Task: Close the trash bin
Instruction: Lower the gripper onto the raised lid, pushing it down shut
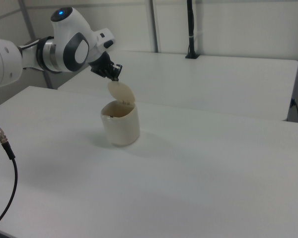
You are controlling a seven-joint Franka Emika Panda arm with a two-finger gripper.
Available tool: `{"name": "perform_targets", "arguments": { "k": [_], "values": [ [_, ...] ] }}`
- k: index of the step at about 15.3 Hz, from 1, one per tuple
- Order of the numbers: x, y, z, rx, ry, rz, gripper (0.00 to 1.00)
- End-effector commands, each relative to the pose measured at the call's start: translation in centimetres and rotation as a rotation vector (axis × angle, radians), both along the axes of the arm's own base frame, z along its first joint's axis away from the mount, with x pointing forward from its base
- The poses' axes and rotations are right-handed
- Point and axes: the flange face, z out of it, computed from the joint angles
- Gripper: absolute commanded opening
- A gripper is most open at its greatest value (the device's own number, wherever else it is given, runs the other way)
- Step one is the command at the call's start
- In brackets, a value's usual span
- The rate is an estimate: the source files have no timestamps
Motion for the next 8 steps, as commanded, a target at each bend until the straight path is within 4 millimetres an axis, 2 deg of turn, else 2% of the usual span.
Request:
{"name": "perform_targets", "arguments": {
  "k": [1,6,8],
  "values": [
    [-0.9,-0.1,-0.8,-0.063,0.120,-0.003,0.02],
    [-1.5,-1.5,-2.2,-0.097,0.219,-0.023,0.02],
    [-1.8,-1.6,-3.4,-0.101,0.262,-0.026,0.02]
  ]
}}
